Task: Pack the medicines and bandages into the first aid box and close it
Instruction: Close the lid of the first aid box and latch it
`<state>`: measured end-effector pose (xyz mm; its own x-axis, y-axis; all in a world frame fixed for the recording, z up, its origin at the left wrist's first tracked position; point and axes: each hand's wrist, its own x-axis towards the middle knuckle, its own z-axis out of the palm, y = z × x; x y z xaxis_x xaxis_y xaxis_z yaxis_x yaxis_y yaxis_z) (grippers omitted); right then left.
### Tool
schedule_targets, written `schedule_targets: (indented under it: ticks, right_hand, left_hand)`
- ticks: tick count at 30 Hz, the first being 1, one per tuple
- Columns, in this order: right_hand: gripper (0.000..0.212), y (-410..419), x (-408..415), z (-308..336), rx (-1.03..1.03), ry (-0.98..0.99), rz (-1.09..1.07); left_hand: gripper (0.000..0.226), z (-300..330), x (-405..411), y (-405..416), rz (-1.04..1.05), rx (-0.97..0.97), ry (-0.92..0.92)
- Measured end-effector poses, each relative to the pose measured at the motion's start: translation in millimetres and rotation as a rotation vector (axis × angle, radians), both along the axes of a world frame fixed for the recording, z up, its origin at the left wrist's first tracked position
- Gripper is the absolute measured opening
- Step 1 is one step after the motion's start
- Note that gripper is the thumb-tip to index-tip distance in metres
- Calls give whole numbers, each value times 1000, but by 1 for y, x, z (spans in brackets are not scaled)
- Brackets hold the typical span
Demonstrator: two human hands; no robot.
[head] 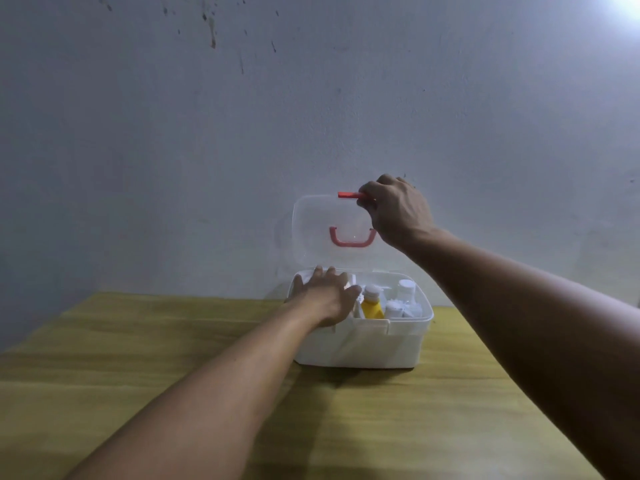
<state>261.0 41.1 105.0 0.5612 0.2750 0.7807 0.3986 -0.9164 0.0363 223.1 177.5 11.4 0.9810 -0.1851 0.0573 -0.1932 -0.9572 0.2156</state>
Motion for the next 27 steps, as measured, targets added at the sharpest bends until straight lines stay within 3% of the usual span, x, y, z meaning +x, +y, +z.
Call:
schedule_targets:
  ticks: [2,4,6,9,12,15,20,25,27]
  right_hand:
    - [28,-3,-13,2,-9,11,36]
    - [28,-8,-30,1,-21,24,80]
    - [30,-13,-49,-2,-35,54,122]
    - [31,-20,-76,-15,-55,145,160]
    - [27,-22,-103,-35,-93,226,218]
    - [26,-26,-126,-54,-158,316,226]
    - [52,-32,-132,-68,-44,401,106]
    - [82,-39,-119,-76,21,688,-40]
    - [86,-40,-124,-79,42,708,-28]
  left_hand:
    - [52,2,-8,3,31,-252,-229]
    - [41,2,-23,6,84,-570,-603]
    - [37,4,-38,14,150,-760,-874]
    - [26,12,-48,26,293,-891,-976]
    - [29,20,-51,32,276,-874,-860]
    - [45,24,-51,34,97,-664,-606]
    - [61,20,-54,29,-44,-477,-148]
    - [63,19,-61,32,-37,-303,-114]
    - [69,21,-67,33,-32,-284,-116]
